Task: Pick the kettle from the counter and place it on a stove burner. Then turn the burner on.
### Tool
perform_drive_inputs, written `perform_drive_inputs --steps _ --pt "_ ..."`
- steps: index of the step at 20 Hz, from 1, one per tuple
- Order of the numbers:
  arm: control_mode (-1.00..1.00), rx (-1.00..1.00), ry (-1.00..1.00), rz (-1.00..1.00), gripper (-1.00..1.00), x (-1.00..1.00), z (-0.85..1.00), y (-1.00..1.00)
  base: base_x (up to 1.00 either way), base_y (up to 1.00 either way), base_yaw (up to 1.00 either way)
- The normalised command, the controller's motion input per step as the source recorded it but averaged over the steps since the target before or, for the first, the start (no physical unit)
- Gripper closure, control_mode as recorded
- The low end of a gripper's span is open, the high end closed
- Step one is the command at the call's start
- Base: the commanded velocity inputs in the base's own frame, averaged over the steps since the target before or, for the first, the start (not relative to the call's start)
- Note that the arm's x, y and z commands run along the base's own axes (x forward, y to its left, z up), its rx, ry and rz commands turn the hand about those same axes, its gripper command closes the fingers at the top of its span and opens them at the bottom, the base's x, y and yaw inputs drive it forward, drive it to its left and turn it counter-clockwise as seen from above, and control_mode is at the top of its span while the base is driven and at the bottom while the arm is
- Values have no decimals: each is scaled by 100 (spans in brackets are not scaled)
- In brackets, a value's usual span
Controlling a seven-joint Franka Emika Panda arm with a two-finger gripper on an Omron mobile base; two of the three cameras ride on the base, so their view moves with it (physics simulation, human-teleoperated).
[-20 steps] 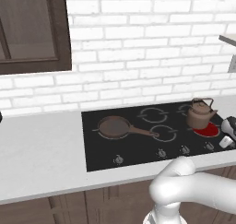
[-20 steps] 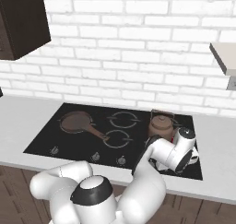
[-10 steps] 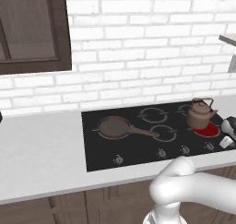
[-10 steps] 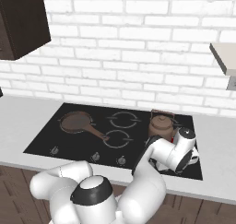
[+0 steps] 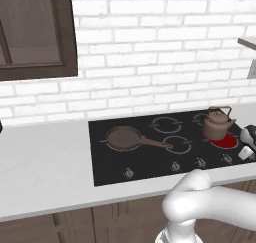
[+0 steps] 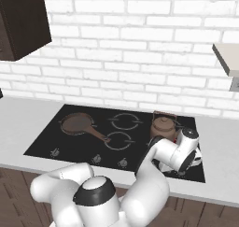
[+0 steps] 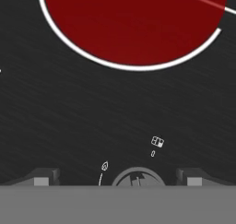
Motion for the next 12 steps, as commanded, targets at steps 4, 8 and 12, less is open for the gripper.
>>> perform_drive_inputs --steps 4,8,12 --pt "-100 0 0 0 -100 0 0 0 0 0 0" --pt "-100 0 0 0 -100 0 0 0 0 0 0" --pt "-100 0 0 0 -100 0 0 0 0 0 0"
